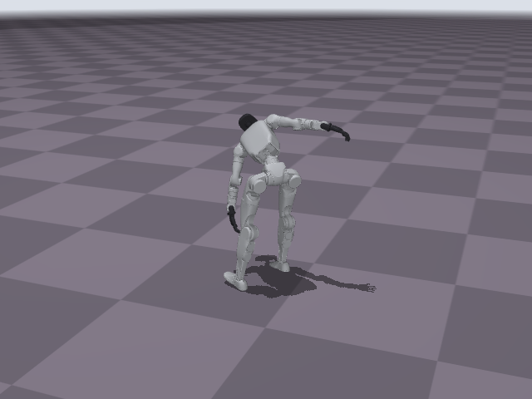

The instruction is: In place motions

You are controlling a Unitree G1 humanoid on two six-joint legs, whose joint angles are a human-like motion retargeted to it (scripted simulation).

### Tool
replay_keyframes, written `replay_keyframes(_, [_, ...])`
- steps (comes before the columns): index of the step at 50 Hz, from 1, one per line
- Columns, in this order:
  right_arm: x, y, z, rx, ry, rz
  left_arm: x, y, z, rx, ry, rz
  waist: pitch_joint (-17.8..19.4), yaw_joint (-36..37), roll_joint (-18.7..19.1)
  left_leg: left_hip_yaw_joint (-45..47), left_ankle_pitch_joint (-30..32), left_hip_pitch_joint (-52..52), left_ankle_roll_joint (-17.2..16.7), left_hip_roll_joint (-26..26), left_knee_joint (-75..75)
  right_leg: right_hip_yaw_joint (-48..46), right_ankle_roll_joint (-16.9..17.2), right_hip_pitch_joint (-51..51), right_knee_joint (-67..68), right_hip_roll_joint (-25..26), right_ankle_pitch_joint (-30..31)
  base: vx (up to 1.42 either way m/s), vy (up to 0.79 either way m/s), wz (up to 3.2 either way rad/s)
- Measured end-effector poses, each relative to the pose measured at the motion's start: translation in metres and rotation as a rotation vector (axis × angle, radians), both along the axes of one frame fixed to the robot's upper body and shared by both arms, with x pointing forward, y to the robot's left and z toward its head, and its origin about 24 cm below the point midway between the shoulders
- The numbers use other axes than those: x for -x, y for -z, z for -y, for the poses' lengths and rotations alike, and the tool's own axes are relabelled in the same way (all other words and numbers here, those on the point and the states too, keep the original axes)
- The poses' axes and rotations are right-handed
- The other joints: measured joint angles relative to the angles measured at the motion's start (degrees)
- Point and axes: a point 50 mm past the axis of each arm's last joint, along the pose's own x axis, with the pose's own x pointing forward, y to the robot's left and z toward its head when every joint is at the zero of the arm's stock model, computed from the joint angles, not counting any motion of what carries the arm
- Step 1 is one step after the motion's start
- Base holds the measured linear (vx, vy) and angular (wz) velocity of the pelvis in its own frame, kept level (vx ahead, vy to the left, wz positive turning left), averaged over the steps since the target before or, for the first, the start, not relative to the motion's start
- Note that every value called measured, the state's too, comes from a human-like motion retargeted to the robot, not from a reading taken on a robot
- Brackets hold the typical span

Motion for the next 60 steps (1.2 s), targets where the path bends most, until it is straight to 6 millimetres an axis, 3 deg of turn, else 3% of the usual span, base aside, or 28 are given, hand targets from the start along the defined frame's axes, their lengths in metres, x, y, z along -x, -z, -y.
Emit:
replay_keyframes(5, [0.040, 0.034, -0.032, -0.270, 0.276, 0.043, -0.006, -0.023, -0.009, -0.101, 0.002, -0.051, 0.0, -8.7, -3.7, 4.5, 0.3, -3.6, -1.3, 2.3, -0.9, 0.7, -1.1, -5.9, 0.0, 3.1, 1.0, 0.46, 0.21, -0.73])
replay_keyframes(10, [0.103, 0.049, -0.040, -0.338, 0.637, 0.043, -0.046, -0.023, 0.022, -0.070, 0.190, -0.059, 0.0, -10.4, -4.8, 3.0, 0.5, -8.9, -1.2, 3.9, -0.1, 0.9, -1.0, -9.9, -1.1, 5.0, 1.5, 0.13, -0.07, -0.24])
replay_keyframes(14, [0.111, 0.042, -0.027, -0.212, 0.834, 0.051, -0.054, -0.015, 0.036, -0.042, 0.328, -0.032, 0.0, -10.6, -6.1, 2.8, 0.5, -10.4, -0.4, 4.0, -0.6, -0.3, -0.2, -11.3, -1.5, 5.3, 1.5, 0.02, -0.11, -0.09])
replay_keyframes(18, [0.091, 0.017, 0.003, -0.021, 0.814, 0.081, -0.024, 0.024, 0.034, 0.090, 0.180, 0.054, 0.0, -8.6, -5.5, 2.2, 0.4, -10.2, 0.3, 3.6, -0.2, -0.9, 0.0, -10.5, -1.5, 4.8, 1.2, -0.11, -0.03, 0.20])
replay_keyframes(20, [0.075, -0.001, 0.023, 0.077, 0.744, 0.091, 0.004, 0.056, 0.038, 0.216, 0.106, 0.035, 0.0, -6.5, -4.0, 1.5, 0.4, -9.9, 0.5, 3.2, 0.3, -1.2, -0.1, -9.6, -1.6, 4.4, 1.1, -0.16, 0.10, 0.32])
replay_keyframes(23, [0.044, -0.031, 0.049, 0.196, 0.574, 0.097, 0.069, 0.108, 0.048, 0.338, 0.057, -0.125, 0.0, -1.8, -0.6, 1.0, 0.4, -9.0, 0.6, 2.5, 0.8, -1.3, -0.4, -8.0, -1.4, 3.6, 0.9, -0.25, 0.19, 0.35])
replay_keyframes(26, [0.004, -0.059, 0.064, 0.248, 0.351, 0.076, 0.161, 0.150, 0.062, 0.398, -0.039, -0.414, 0.0, 3.5, 3.2, 0.7, 0.7, -7.6, 0.3, 1.6, 0.6, -1.9, -0.5, -5.8, -1.4, 2.3, 0.6, -0.30, 0.07, 0.53])
replay_keyframes(29, [-0.032, -0.089, 0.073, 0.273, 0.120, 0.027, 0.257, 0.167, 0.084, 0.445, -0.154, -0.703, 0.0, 10.1, 8.3, -0.3, 1.4, -7.0, 0.0, 0.3, 0.4, -3.4, -0.6, -3.8, -1.3, 0.3, 0.2, -0.40, 0.12, 0.91])
replay_keyframes(32, [-0.052, -0.122, 0.083, 0.344, -0.058, -0.061, 0.332, 0.163, 0.106, 0.512, -0.201, -0.913, 0.0, 18.7, 15.1, -2.8, 2.4, -7.9, 0.0, -1.4, 0.4, -5.5, -0.8, -2.4, -1.2, -2.1, -0.3, -0.46, 0.08, 1.22])
replay_keyframes(36, [-0.070, -0.157, 0.092, 0.544, -0.225, -0.235, 0.416, 0.130, 0.118, 0.501, -0.284, -1.090, 0.0, 30.5, 24.5, -8.0, 4.0, -9.2, 0.1, -4.5, 0.4, -9.1, -1.0, -0.1, -1.1, -5.5, -1.1, -0.42, -0.20, 1.52])
replay_keyframes(38, [-0.078, -0.172, 0.094, 0.677, -0.276, -0.292, 0.453, 0.109, 0.127, 0.502, -0.441, -1.170, 0.0, 36.1, 28.4, -10.4, 5.1, -9.9, 0.1, -6.4, 0.3, -10.6, -1.1, 0.9, -1.1, -7.5, -1.5, -0.53, -0.15, 1.69])
replay_keyframes(40, [-0.082, -0.182, 0.096, 0.777, -0.279, -0.326, 0.475, 0.095, 0.136, 0.533, -0.584, -1.187, 0.0, 42.1, 32.1, -13.0, 5.9, -11.1, 0.0, -8.3, 0.3, -12.3, -1.3, 1.6, -1.1, -9.3, -1.9, -0.56, -0.27, 1.71])
replay_keyframes(43, [-0.077, -0.188, 0.102, 0.843, -0.197, -0.316, 0.465, 0.106, 0.139, 0.543, -0.683, -1.093, 0.0, 52.1, 39.5, -18.5, 7.0, -15.1, -0.2, -10.4, 1.2, -18.5, -1.5, 2.0, -1.1, -11.1, -2.9, -0.55, -0.42, 1.79])
replay_keyframes(45, [-0.063, -0.194, 0.112, 0.813, -0.142, -0.342, 0.442, 0.118, 0.128, 0.499, -0.671, -1.059, 0.0, 60.8, 44.8, -21.6, 7.6, -17.0, -0.3, -11.5, 1.7, -22.0, -1.4, 3.0, -1.8, -11.8, -3.2, -0.39, -0.64, 1.40])
replay_keyframes(47, [-0.035, -0.199, 0.126, 0.742, -0.056, -0.399, 0.401, 0.136, 0.110, 0.431, -0.564, -1.040, 0.0, 72.8, 49.7, -23.6, 7.5, -17.9, -0.7, -12.1, 2.8, -23.9, -1.0, 4.6, -3.1, -11.9, -3.1, -0.26, -0.90, 0.87])
replay_keyframes(49, [-0.028, -0.186, 0.125, 0.652, -0.002, -0.398, 0.353, 0.155, 0.102, 0.397, -0.452, -1.001, 0.0, 84.5, 50.9, -25.0, 7.4, -19.4, -0.4, -12.6, 3.5, -25.5, -0.7, 4.8, -3.5, -11.9, -3.5, -0.13, -1.05, 0.56])
replay_keyframes(52, [-0.051, -0.167, 0.108, 0.528, -0.046, -0.337, 0.294, 0.178, 0.110, 0.408, -0.273, -0.970, 0.0, 99.0, 50.9, -26.5, 7.1, -21.8, 0.3, -13.2, 4.7, -26.7, 0.1, 4.3, -3.3, -11.9, -4.2, -0.07, -0.81, 0.30])
replay_keyframes(54, [-0.082, -0.162, 0.089, 0.461, -0.156, -0.248, 0.265, 0.193, 0.130, 0.447, -0.151, -0.968, 0.0, 104.4, 50.9, -27.7, 7.0, -22.9, 0.9, -14.0, 5.1, -27.8, 0.5, 4.3, -3.0, -12.2, -4.4, 0.07, -0.60, 0.55])
replay_keyframes(57, [-0.124, -0.155, 0.054, 0.420, -0.393, -0.165, 0.247, 0.212, 0.169, 0.540, 0.039, -1.006, 0.0, 105.4, 50.9, -29.3, 6.8, -22.2, 1.0, -15.2, 5.9, -29.7, 1.2, 6.3, -2.2, -13.0, -4.3, -0.05, -0.02, 0.70])
replay_keyframes(60, [-0.131, -0.143, 0.040, 0.495, -0.491, -0.221, 0.240, 0.219, 0.194, 0.621, 0.304, -1.082, 0.0, 102.8, 50.9, -31.0, 5.9, -19.8, 1.2, -16.6, 7.8, -31.6, 2.5, 10.7, -1.6, -14.0, -3.3, -0.03, 0.09, 0.71])
